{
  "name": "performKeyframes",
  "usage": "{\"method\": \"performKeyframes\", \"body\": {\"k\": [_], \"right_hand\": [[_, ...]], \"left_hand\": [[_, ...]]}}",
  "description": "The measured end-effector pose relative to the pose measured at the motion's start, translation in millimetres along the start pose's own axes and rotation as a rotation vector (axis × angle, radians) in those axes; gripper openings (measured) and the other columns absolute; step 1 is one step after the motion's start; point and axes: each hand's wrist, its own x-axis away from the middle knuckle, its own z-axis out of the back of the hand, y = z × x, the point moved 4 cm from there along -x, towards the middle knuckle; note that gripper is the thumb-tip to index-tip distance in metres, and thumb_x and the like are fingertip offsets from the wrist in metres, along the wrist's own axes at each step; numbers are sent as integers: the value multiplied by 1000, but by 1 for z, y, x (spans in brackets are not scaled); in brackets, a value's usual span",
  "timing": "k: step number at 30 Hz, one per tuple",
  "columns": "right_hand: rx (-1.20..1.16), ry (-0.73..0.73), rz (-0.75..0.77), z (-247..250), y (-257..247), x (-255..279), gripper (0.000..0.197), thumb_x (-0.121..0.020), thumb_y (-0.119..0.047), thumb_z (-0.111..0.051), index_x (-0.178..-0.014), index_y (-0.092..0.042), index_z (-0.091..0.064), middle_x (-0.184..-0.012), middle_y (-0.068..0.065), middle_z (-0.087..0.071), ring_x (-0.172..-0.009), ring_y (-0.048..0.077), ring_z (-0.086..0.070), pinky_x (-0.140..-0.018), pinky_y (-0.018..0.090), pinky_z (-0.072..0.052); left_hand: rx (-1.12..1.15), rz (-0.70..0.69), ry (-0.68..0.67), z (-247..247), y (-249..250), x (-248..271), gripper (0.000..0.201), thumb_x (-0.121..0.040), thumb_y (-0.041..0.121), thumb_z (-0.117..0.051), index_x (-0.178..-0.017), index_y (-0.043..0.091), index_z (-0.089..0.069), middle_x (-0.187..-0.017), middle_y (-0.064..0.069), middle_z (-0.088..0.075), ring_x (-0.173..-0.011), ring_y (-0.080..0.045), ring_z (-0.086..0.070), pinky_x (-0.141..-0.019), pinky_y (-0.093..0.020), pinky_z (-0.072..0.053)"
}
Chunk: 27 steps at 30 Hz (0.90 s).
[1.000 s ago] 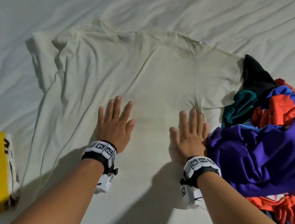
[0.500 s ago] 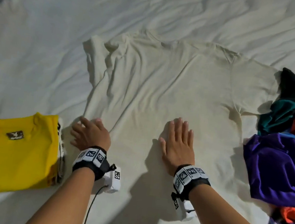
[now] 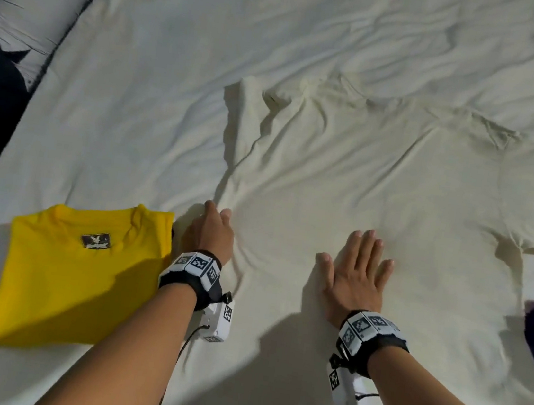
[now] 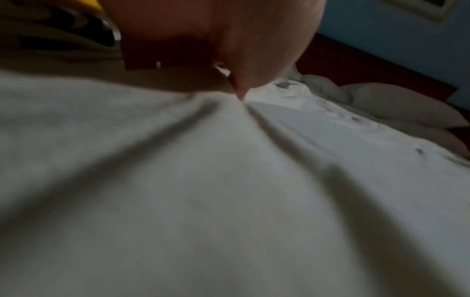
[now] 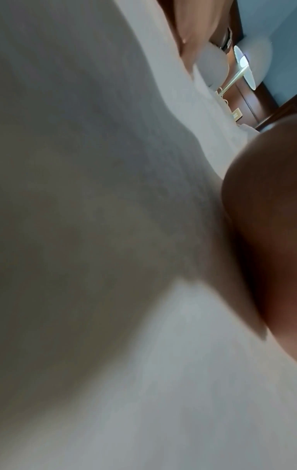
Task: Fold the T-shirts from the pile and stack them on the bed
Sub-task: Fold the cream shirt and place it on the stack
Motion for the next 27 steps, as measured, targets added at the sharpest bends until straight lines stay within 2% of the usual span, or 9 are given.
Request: {"method": "performKeyframes", "body": {"k": [4, 11, 13, 16, 18, 19, 21, 24, 27], "right_hand": [[18, 17, -17, 7, -13, -16, 83, -100, -65, -6, -158, -10, 18, -165, 9, 28, -151, 23, 29, -123, 50, 15], [62, 32, 173, 30, -69, -80, 78, -103, -62, -9, -160, -14, 16, -166, 5, 26, -151, 23, 29, -123, 47, 17], [81, 17, 193, 32, -86, -103, 78, -103, -62, -7, -159, -15, 18, -165, 5, 28, -150, 23, 30, -122, 47, 18], [82, 22, 193, 33, -106, -135, 78, -102, -63, -6, -159, -15, 18, -165, 5, 28, -151, 23, 30, -122, 48, 18], [62, 28, 161, 32, -114, -147, 78, -102, -63, -6, -160, -15, 16, -165, 4, 27, -151, 22, 30, -122, 49, 18], [54, 32, 148, 32, -116, -148, 78, -101, -62, -7, -160, -15, 15, -166, 4, 27, -150, 22, 30, -122, 50, 18], [35, 46, 137, 31, -118, -147, 78, -101, -61, -9, -160, -15, 14, -166, 3, 26, -150, 20, 31, -122, 49, 18], [28, 39, 125, 31, -120, -144, 78, -101, -60, -10, -160, -15, 14, -166, 3, 27, -149, 18, 34, -121, 49, 19], [29, 21, 112, 31, -119, -146, 79, -101, -61, -10, -160, -16, 16, -164, 2, 30, -147, 17, 36, -121, 48, 21]], "left_hand": [[13, 18, -2, 7, -4, -28, 39, -106, 41, -35, -119, 11, -56, -121, -18, -66, -110, -40, -60, -91, -45, -45], [348, 52, -96, 36, 62, -108, 72, -96, 69, -35, -128, 7, -56, -127, -18, -62, -111, -38, -58, -91, -43, -45], [424, 12, -129, 39, 84, -129, 73, -92, 68, -46, -135, 9, -50, -130, -15, -62, -112, -37, -60, -97, -45, -48], [487, -26, -173, 38, 103, -153, 87, -88, 50, -65, -159, 21, -25, -145, -9, -56, -126, -36, -57, -106, -46, -47], [443, -55, -98, 39, 105, -168, 72, -86, 37, -69, -150, 17, -43, -135, -9, -63, -121, -35, -62, -97, -39, -51], [442, -63, -26, 41, 104, -173, 55, -84, 36, -69, -133, 14, -58, -122, -8, -70, -112, -34, -66, -89, -36, -53], [577, -51, 74, 49, 101, -179, 38, -83, 39, -70, -108, 11, -68, -103, -5, -72, -96, -31, -67, -80, -34, -52], [936, 48, -9, 53, 97, -187, 43, -95, 48, -60, -111, 9, -65, -108, -4, -68, -98, -26, -63, -89, -35, -50], [1038, 133, 22, 54, 80, -198, 43, -97, 42, -57, -118, 6, -66, -111, -9, -71, -101, -30, -66, -90, -38, -53]]}}
